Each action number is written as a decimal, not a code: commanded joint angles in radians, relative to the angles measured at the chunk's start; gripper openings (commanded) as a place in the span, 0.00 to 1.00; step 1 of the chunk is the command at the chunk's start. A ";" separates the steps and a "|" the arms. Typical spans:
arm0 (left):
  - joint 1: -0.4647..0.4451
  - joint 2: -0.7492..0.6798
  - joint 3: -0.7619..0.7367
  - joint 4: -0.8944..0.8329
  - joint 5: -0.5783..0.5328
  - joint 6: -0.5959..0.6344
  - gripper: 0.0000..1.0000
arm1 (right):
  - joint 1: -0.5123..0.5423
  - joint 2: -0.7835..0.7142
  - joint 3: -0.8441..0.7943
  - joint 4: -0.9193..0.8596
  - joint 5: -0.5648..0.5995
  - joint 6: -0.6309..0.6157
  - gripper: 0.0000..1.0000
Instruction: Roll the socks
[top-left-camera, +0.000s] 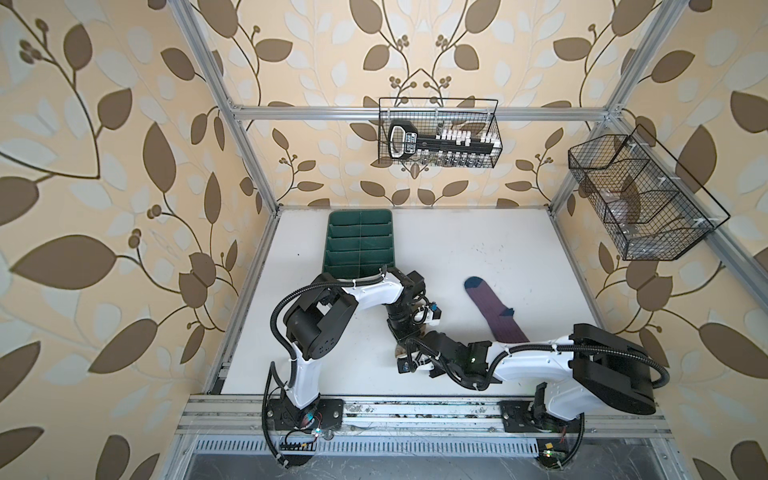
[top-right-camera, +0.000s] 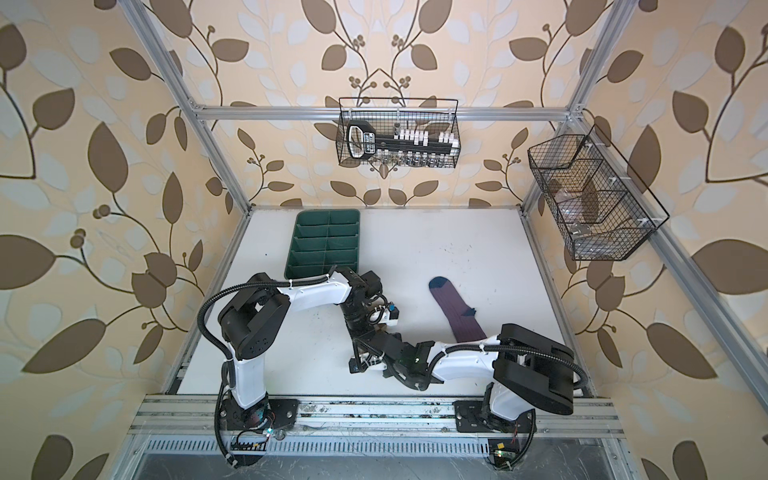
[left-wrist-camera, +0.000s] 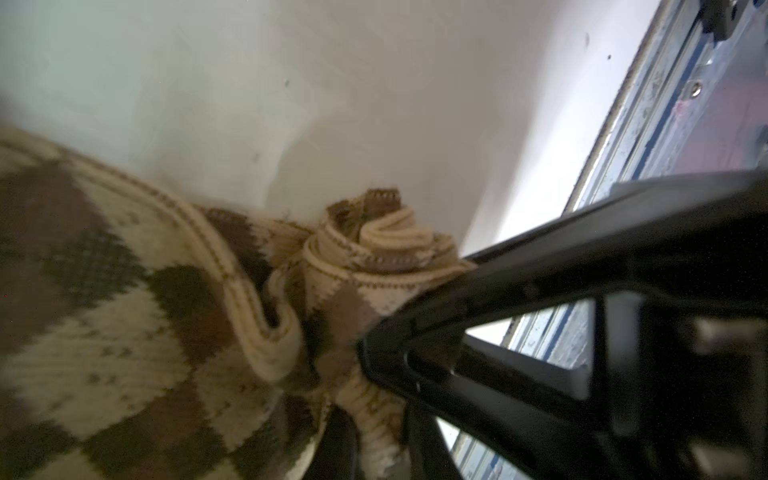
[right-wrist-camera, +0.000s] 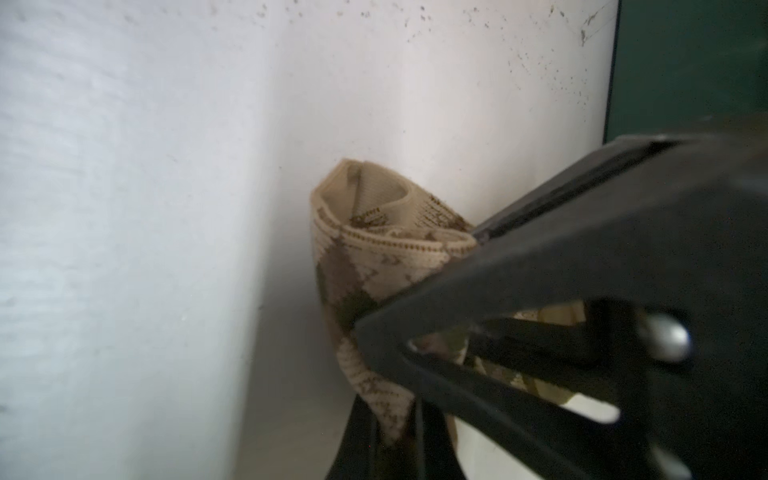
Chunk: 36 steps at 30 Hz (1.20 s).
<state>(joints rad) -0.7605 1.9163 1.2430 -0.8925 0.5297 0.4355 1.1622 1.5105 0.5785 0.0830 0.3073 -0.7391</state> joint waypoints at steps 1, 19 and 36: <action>-0.010 -0.135 -0.029 0.077 -0.054 -0.023 0.27 | -0.008 0.011 0.012 -0.122 -0.084 0.038 0.00; 0.001 -1.212 -0.435 0.328 -0.790 -0.156 0.68 | -0.285 0.160 0.328 -0.741 -0.725 0.043 0.00; -0.288 -1.012 -0.367 0.155 -0.762 0.080 0.69 | -0.467 0.439 0.524 -0.874 -0.779 -0.016 0.00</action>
<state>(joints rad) -0.9485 0.8749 0.8845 -0.7372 -0.1200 0.4393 0.7101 1.8748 1.1187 -0.7341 -0.6048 -0.7231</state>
